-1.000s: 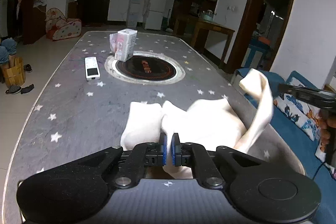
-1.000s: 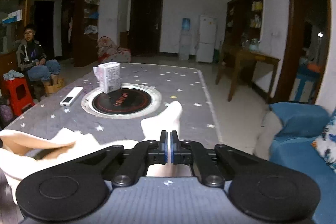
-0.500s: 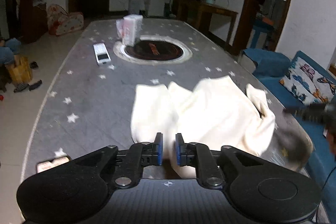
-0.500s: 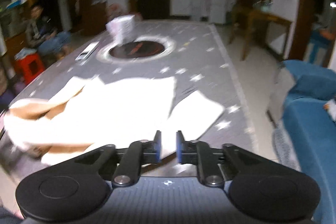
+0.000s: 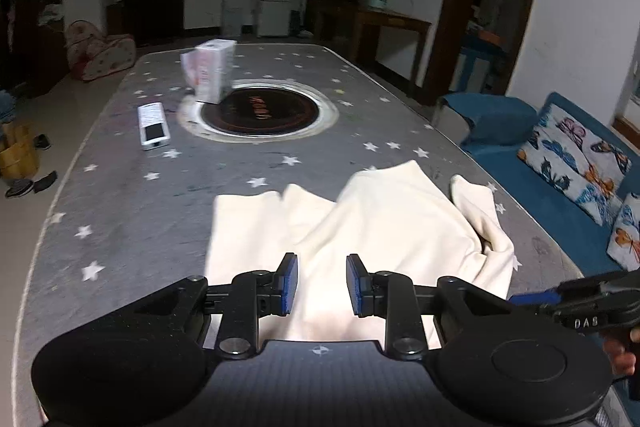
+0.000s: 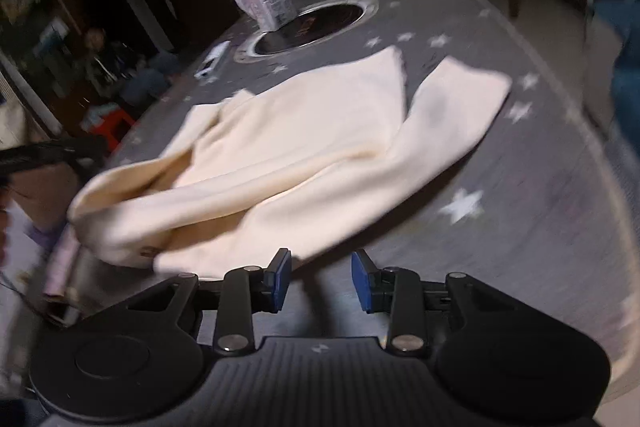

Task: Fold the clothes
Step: 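Lower the sweatshirt onto the table and open both grippers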

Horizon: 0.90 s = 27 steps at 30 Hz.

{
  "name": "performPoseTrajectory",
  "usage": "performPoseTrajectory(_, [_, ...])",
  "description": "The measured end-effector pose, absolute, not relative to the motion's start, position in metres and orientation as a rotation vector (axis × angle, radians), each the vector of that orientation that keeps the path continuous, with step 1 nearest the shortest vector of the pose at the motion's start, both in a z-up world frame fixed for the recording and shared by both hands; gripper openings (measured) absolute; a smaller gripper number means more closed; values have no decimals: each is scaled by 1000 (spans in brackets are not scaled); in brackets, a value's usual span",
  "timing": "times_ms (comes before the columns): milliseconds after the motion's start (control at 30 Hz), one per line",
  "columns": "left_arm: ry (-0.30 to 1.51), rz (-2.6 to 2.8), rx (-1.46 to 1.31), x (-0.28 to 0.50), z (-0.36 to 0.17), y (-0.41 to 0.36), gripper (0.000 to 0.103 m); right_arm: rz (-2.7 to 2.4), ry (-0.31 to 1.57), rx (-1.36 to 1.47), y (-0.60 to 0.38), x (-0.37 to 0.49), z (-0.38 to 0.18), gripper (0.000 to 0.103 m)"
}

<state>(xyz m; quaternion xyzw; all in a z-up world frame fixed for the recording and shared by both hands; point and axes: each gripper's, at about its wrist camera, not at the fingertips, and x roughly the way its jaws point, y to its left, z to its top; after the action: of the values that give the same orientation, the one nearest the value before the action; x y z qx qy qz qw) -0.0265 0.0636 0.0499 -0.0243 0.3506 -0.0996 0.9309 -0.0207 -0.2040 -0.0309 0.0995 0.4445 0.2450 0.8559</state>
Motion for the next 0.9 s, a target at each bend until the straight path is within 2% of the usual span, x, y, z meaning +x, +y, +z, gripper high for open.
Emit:
performPoseTrajectory(67, [730,-213,-46,-21,46,58,29,560,937,242,-198,-21,-35,32])
performPoseTrajectory(167, [743,-214,-43,-17,42,54,29,599,926,230,-188,-20,-37,16])
performPoseTrajectory(200, [746,-211,-42,-15,42,54,29,604,918,215,-186,-19,-36,7])
performPoseTrajectory(233, [748,-207,-41,-13,42,55,29,600,897,184,-185,-21,-32,4])
performPoseTrajectory(433, [751,-185,-24,4,41,59,29,550,766,-35,-188,-35,2,0])
performPoseTrajectory(633, [769,-180,3,39,33,54,29,442,738,-148,-212,-37,27,0])
performPoseTrajectory(900, [785,-144,36,94,14,50,29,451,730,-172,-198,14,33,9])
